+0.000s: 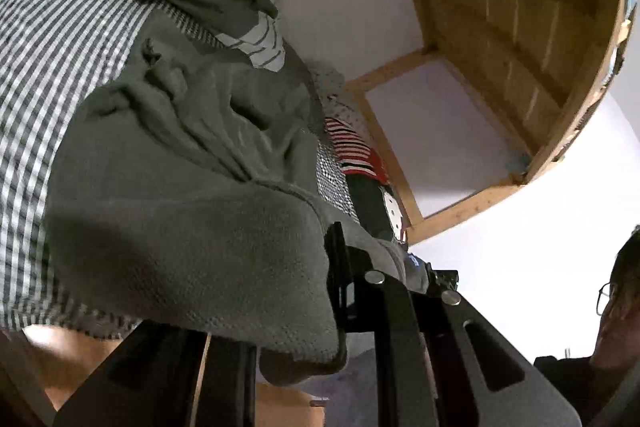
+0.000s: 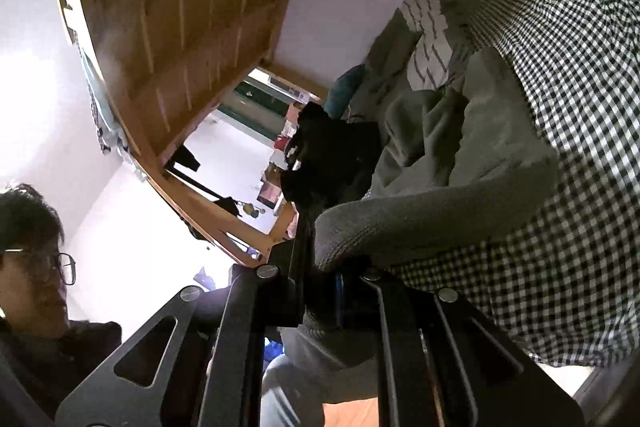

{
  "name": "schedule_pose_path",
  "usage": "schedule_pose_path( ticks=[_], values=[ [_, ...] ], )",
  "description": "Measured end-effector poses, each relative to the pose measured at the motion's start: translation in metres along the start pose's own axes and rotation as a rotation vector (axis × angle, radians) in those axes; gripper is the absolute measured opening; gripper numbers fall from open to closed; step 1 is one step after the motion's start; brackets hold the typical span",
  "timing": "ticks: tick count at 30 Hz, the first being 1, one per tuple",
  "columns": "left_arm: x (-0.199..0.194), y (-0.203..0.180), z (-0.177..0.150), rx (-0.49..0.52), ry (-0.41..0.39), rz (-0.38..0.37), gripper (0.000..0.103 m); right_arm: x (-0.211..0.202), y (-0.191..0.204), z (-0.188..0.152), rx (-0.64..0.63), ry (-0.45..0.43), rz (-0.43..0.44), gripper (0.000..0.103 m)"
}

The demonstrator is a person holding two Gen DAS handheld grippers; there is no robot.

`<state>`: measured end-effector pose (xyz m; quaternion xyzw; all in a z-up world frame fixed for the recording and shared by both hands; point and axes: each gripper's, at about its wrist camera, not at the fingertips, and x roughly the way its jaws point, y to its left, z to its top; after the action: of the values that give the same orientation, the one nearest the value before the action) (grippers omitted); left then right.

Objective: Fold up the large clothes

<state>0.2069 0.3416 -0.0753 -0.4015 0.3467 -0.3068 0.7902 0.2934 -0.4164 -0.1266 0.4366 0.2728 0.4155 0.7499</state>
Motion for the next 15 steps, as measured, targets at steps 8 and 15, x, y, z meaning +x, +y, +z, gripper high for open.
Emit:
schedule_pose_path(
  ticks=[8,15],
  values=[
    [0.066,-0.013,0.13,0.056,-0.01,0.057,0.014,0.063,-0.004,0.111,-0.011,-0.038,0.052,0.011],
    [0.167,0.057,0.259,-0.124,0.022,0.144,0.023,0.183,-0.092,0.231,0.191,-0.08,-0.122,0.013]
  ],
)
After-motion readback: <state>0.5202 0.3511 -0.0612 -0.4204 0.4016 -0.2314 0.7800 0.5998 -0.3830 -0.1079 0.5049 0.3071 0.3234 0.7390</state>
